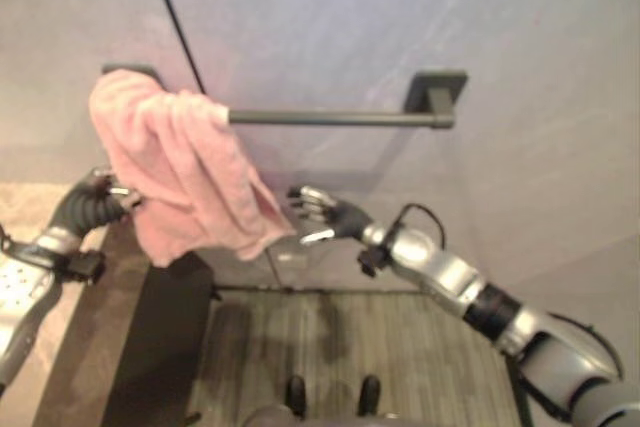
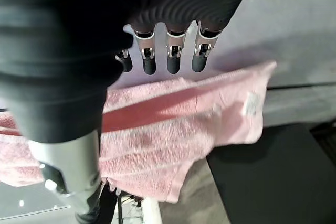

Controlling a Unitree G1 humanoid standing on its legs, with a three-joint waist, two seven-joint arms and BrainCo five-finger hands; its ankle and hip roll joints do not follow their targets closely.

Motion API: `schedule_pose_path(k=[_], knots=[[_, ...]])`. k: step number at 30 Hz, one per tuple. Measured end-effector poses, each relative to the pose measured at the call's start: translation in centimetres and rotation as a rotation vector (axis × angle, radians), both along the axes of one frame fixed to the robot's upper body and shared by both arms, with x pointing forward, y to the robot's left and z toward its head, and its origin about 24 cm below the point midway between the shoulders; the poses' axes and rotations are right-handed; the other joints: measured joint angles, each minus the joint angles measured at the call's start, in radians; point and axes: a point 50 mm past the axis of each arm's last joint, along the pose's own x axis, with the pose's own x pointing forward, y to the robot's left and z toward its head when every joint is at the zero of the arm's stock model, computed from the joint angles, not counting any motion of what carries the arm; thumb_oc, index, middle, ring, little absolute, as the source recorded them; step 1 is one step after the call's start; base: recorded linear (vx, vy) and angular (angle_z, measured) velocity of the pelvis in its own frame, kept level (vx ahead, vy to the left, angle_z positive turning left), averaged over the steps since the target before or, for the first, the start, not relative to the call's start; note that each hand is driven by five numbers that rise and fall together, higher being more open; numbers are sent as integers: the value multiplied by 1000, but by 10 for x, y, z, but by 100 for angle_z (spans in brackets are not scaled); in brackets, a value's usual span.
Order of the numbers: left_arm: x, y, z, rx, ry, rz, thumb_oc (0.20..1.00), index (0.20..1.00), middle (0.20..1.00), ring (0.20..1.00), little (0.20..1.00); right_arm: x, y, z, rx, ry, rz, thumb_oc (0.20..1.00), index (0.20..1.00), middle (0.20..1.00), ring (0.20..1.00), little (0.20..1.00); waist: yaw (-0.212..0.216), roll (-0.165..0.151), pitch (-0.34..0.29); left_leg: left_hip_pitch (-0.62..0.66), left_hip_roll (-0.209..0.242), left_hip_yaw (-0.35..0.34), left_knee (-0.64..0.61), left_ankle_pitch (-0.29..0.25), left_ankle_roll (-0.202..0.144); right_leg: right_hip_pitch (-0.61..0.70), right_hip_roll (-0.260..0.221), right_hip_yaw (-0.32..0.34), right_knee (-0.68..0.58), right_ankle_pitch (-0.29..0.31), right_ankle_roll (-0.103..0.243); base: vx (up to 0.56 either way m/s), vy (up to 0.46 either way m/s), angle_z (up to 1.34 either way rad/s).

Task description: Put brush and paste in cup on sink, flatten towel.

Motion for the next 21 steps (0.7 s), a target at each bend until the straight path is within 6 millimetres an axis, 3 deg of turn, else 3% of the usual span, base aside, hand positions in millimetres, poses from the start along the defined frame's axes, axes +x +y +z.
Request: schedule_pose_path(k=[7,21], knots=[[0,-7,5,16,41,-86,200,200,200,200,200,-4,5,-3,2,45,59,1000,1000,1000,1000,1000,4,15,10,18,1,-1,0,0,0,20,0,-5,0,-3,-1,-8,-30,0],[-1,-10,-9,-63,110,-103,200,200,200,200,200,-11,20,-6,76,132,111,1000,1000,1000,1000,1000,21,49,16,38,0,-27,0,2,-3,51,0,-32,0,-8,-7,-15,-10,5]])
